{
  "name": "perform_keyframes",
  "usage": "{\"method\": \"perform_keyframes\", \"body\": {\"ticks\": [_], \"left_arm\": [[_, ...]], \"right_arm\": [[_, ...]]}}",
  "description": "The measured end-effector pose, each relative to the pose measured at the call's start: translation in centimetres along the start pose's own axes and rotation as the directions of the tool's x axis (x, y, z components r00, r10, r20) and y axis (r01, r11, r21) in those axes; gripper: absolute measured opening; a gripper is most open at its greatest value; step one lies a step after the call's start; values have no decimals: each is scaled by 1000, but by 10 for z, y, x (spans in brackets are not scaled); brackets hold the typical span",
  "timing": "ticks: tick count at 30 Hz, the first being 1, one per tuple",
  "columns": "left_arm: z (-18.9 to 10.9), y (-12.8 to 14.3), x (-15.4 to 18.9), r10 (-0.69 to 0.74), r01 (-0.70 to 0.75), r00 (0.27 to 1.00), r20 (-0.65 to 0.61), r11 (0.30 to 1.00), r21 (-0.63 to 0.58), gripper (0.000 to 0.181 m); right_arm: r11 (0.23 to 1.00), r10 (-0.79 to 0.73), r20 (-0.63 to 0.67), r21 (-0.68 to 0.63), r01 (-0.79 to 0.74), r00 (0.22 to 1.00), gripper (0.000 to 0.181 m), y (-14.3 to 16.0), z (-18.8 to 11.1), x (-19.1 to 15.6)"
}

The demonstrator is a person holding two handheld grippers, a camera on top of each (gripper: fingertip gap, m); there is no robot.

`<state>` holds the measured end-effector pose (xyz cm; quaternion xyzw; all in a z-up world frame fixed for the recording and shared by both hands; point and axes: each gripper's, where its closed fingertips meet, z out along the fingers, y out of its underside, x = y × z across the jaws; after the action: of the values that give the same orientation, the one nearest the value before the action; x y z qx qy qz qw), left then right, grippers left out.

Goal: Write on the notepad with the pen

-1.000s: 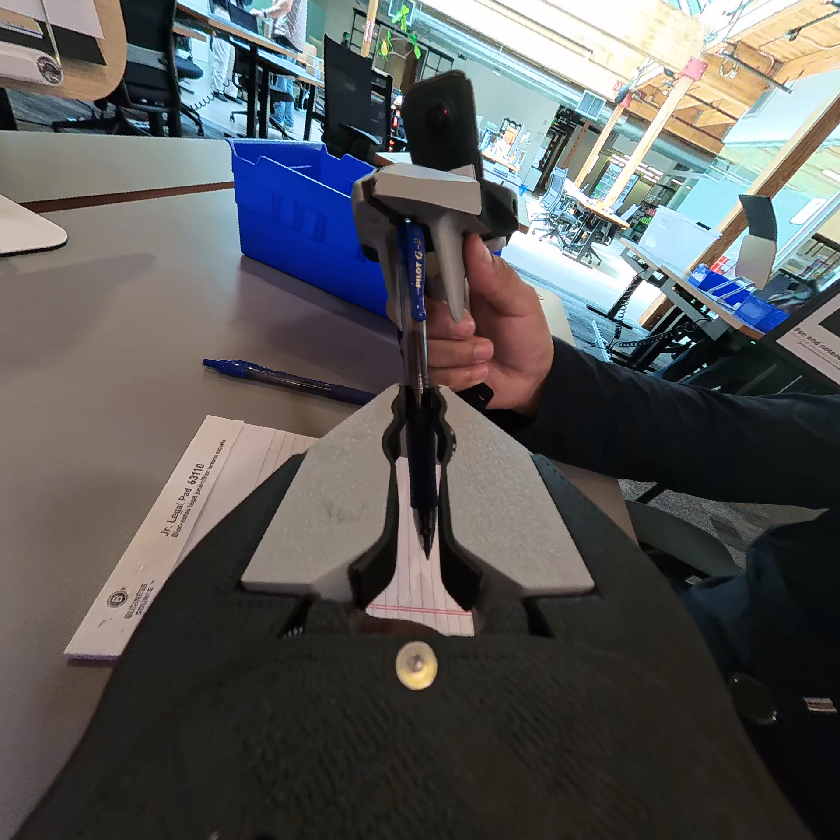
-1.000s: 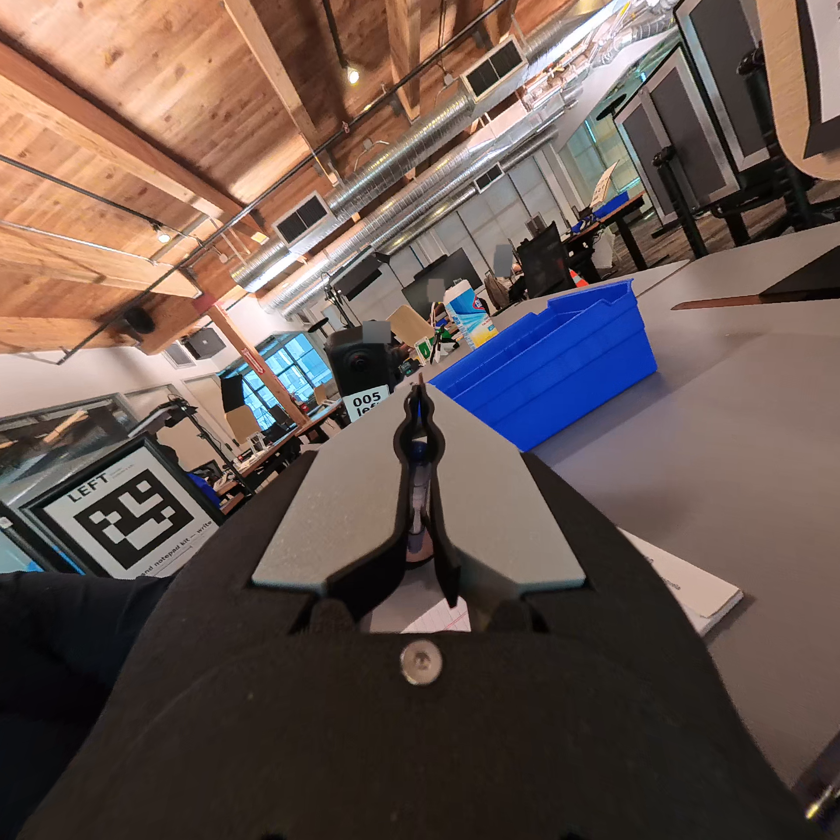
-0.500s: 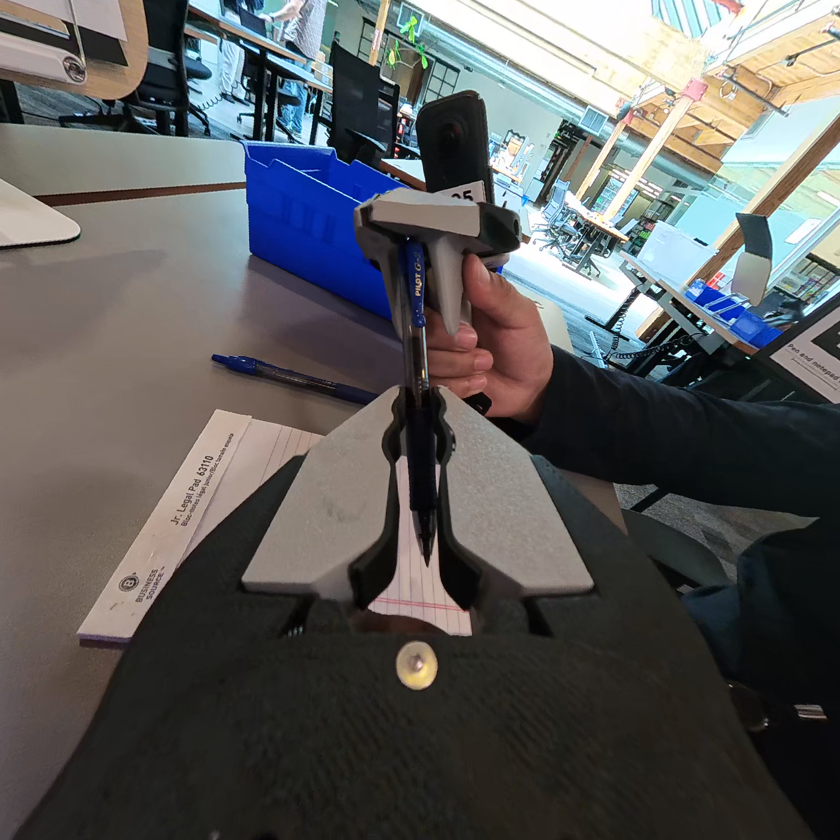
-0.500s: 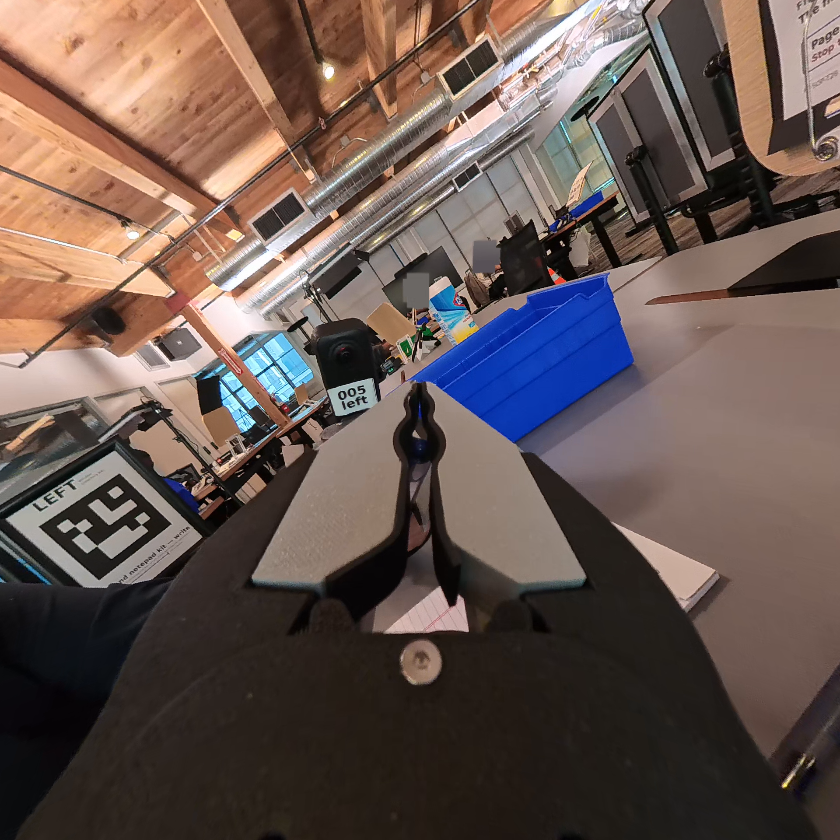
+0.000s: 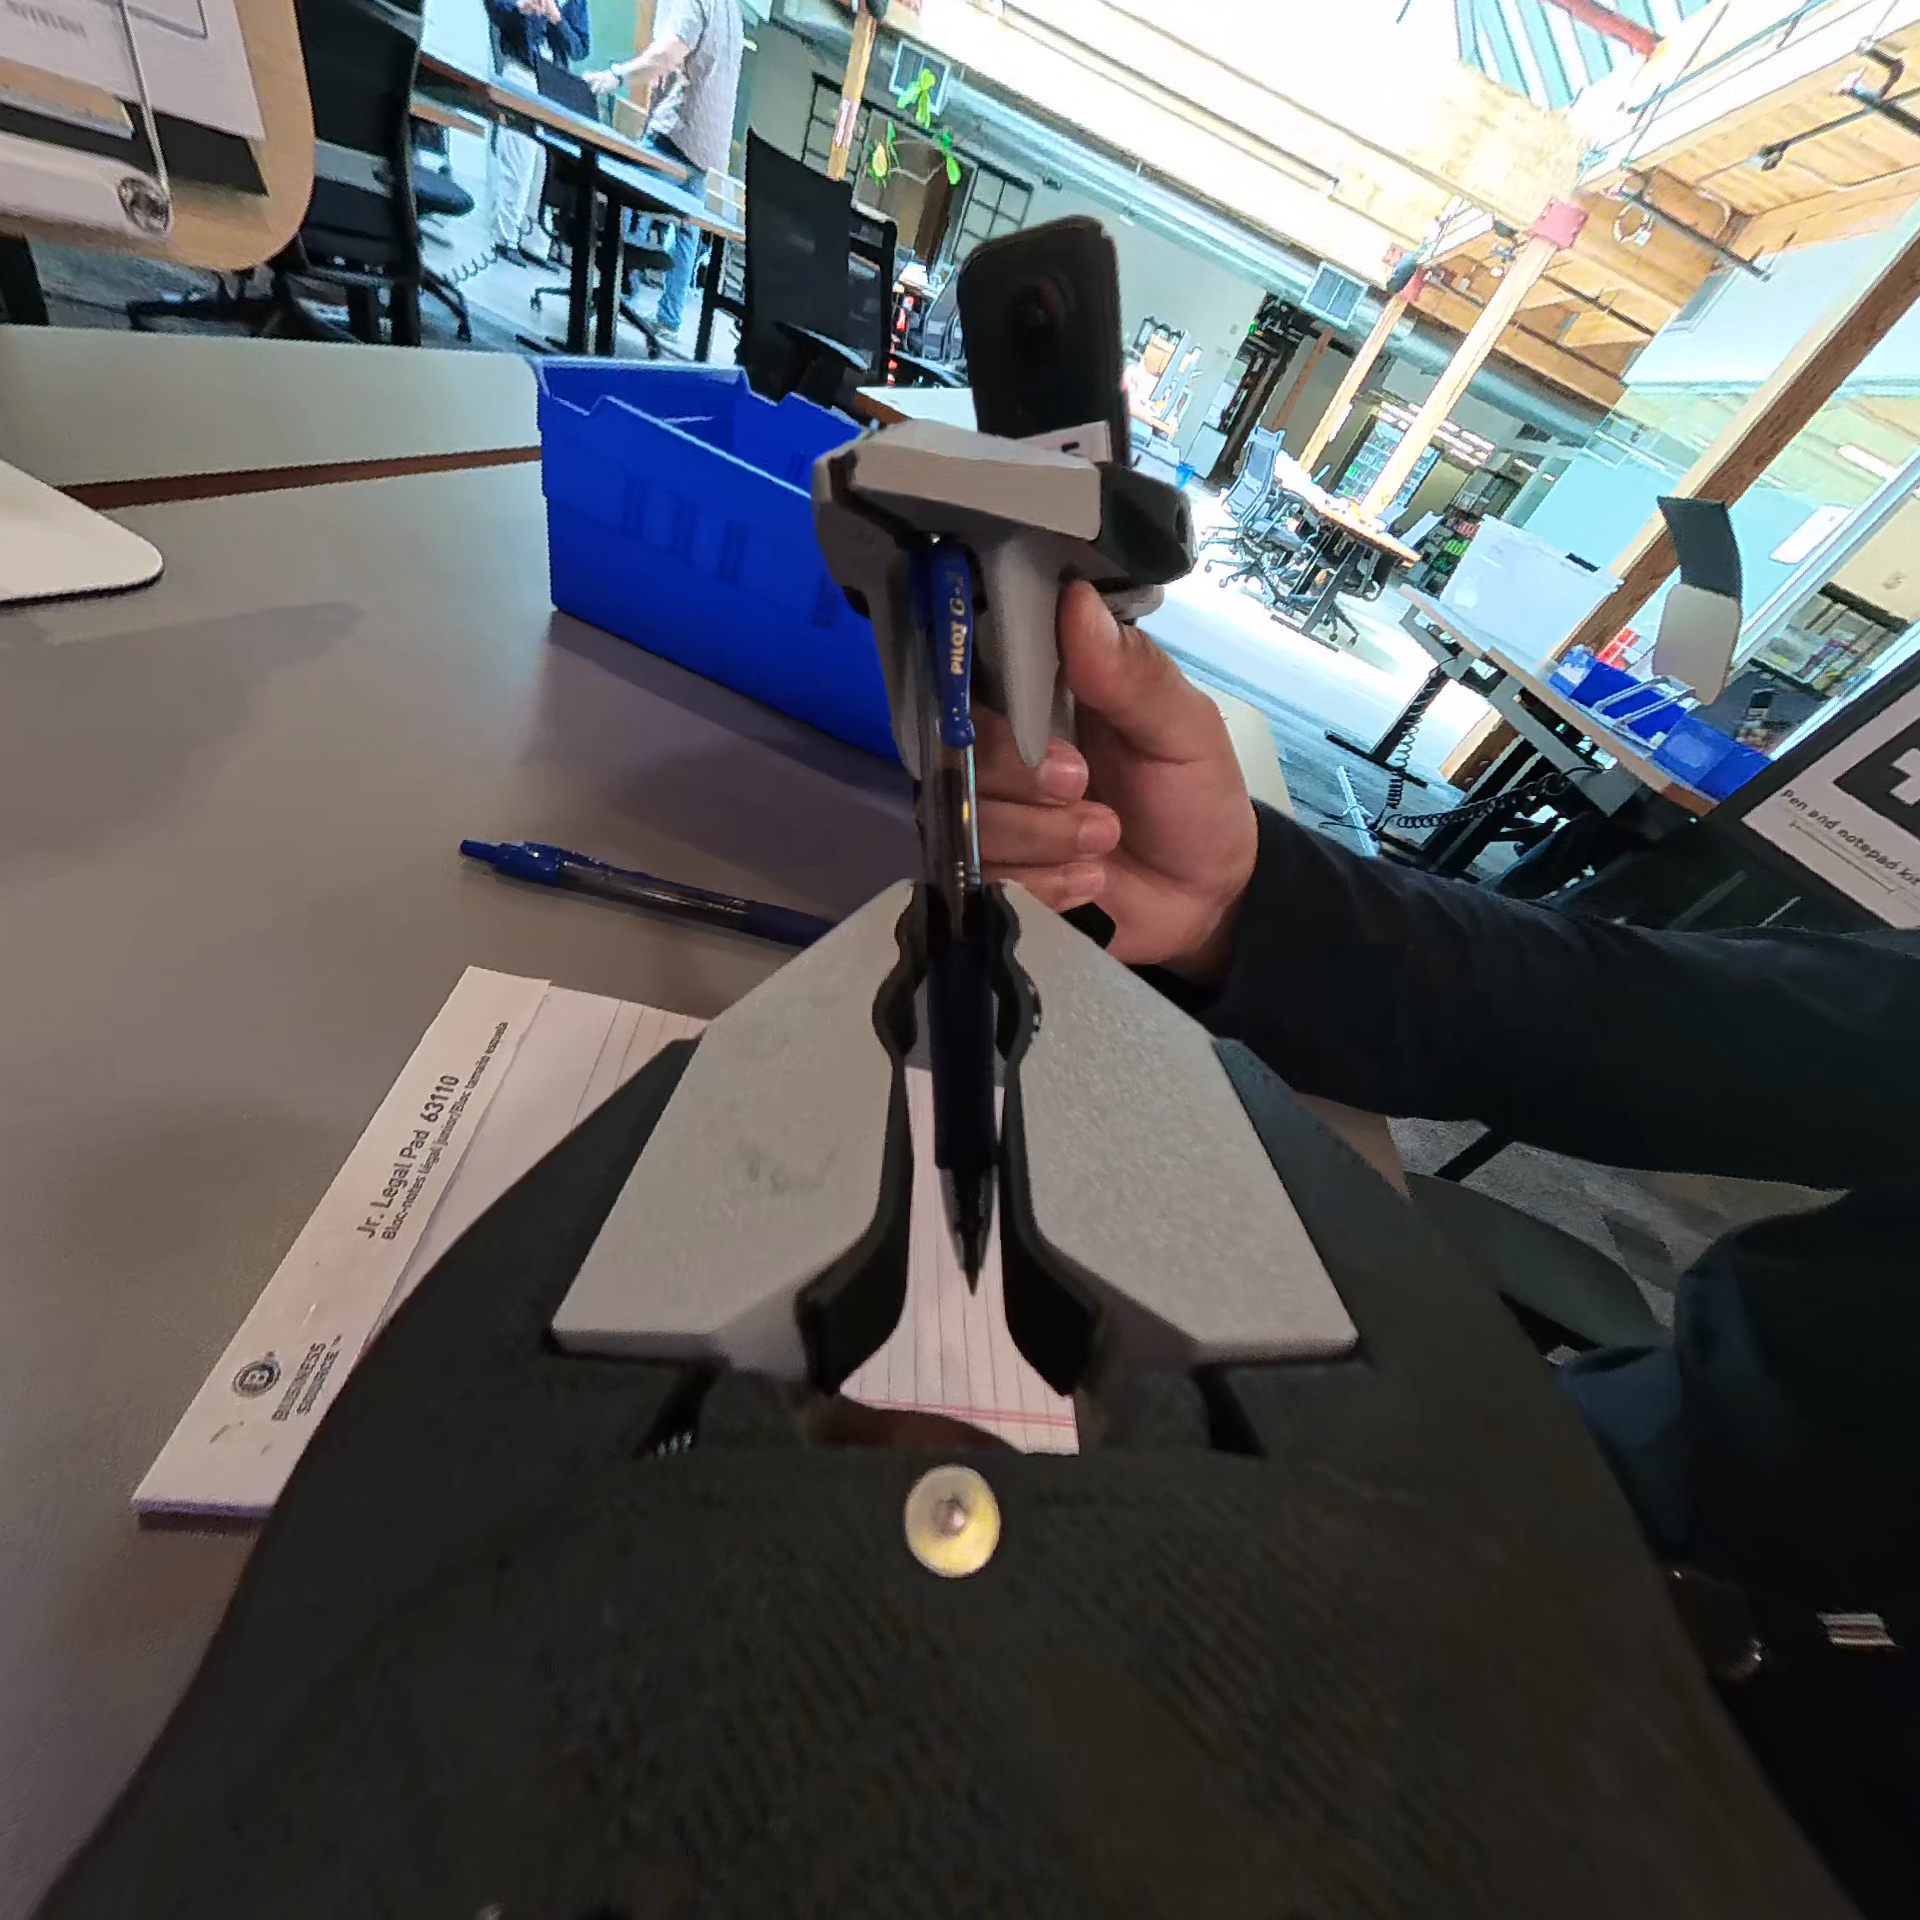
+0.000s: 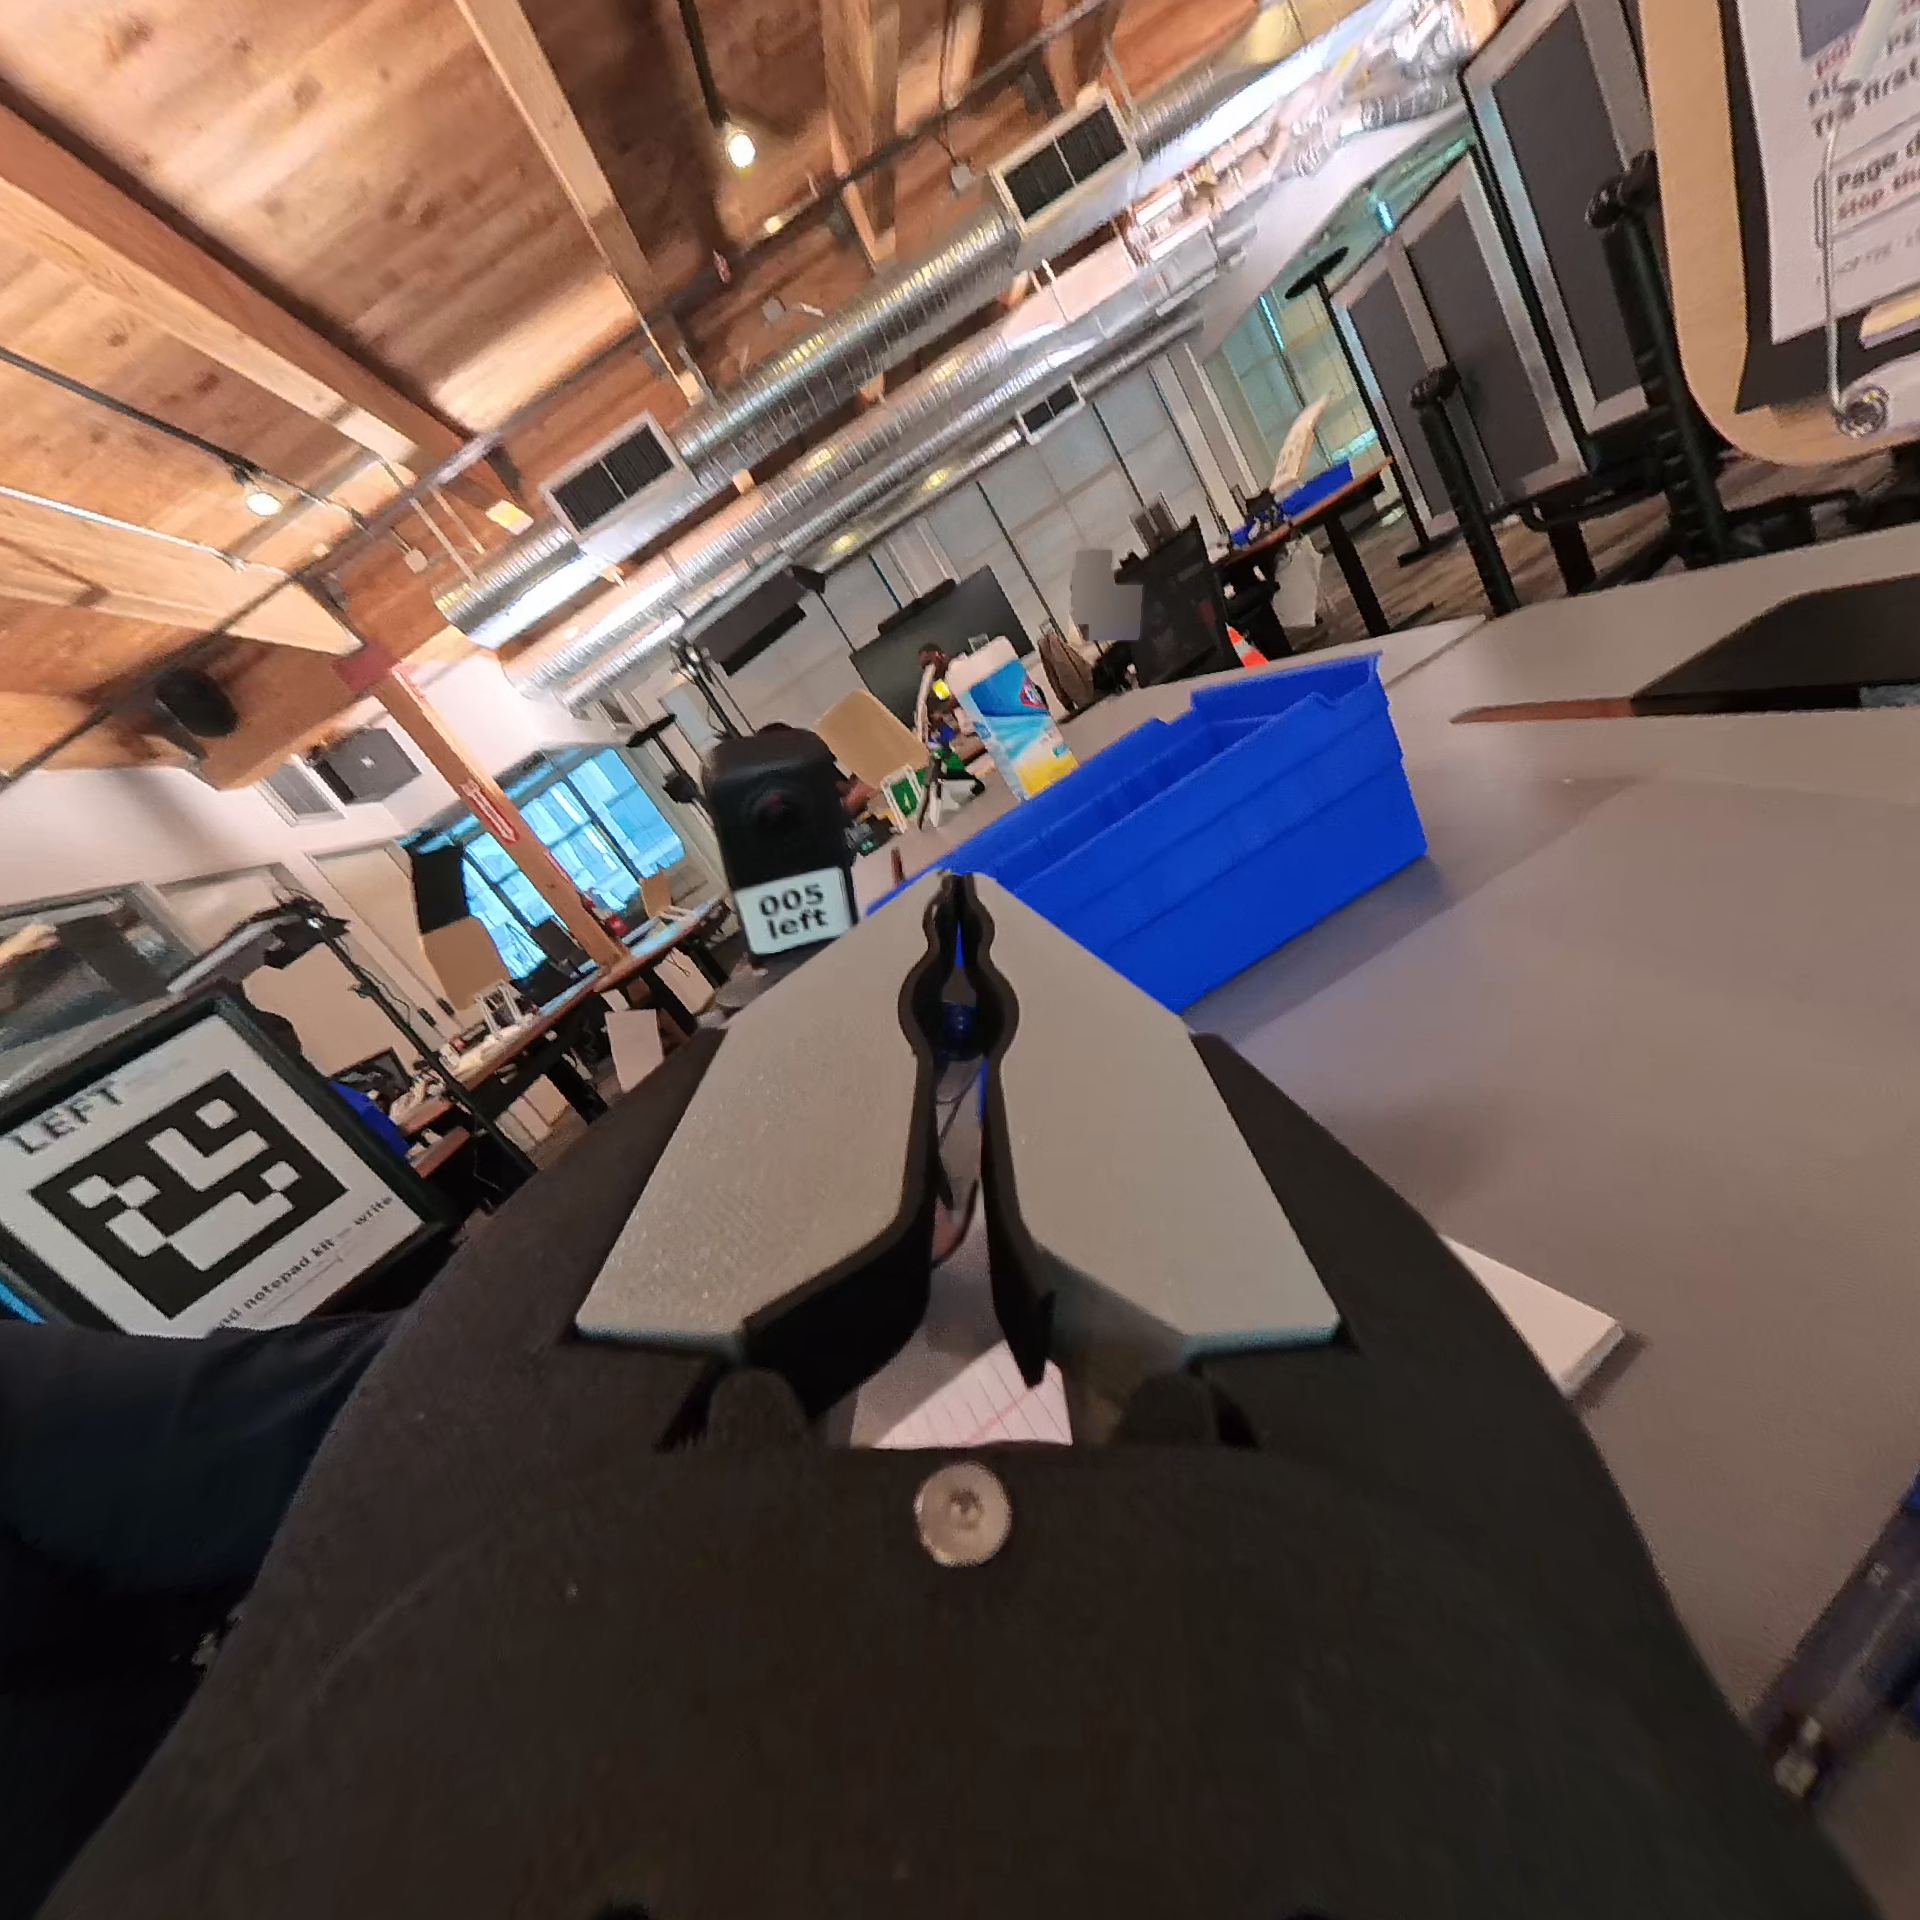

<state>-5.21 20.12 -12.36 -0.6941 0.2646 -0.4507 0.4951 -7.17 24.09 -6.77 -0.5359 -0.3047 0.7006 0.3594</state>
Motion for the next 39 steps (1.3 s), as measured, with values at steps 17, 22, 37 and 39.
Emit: {"method": "perform_keyframes", "body": {"ticks": [17, 22, 37, 39], "left_arm": [[6, 0, 8, -1, 1, 999, -38, 1000, 8, 7], [4, -3, 5, -11, 11, 1000, -29, 1000, 28, 6], [24, 24, 13, -2, -3, 999, -53, 995, -102, 7], [23, 19, 16, -5, 0, 998, -70, 997, -77, 7]], "right_arm": [[1000, 5, 97, 10, -6, 995, 0, -6, -2, -17], [999, -20, 52, -42, 22, 998, 0, -1, -3, -11], [990, -79, 32, -117, 82, 996, 0, 15, 12, -21], [992, -83, 62, -90, 88, 995, 0, 10, 10, -27]]}}
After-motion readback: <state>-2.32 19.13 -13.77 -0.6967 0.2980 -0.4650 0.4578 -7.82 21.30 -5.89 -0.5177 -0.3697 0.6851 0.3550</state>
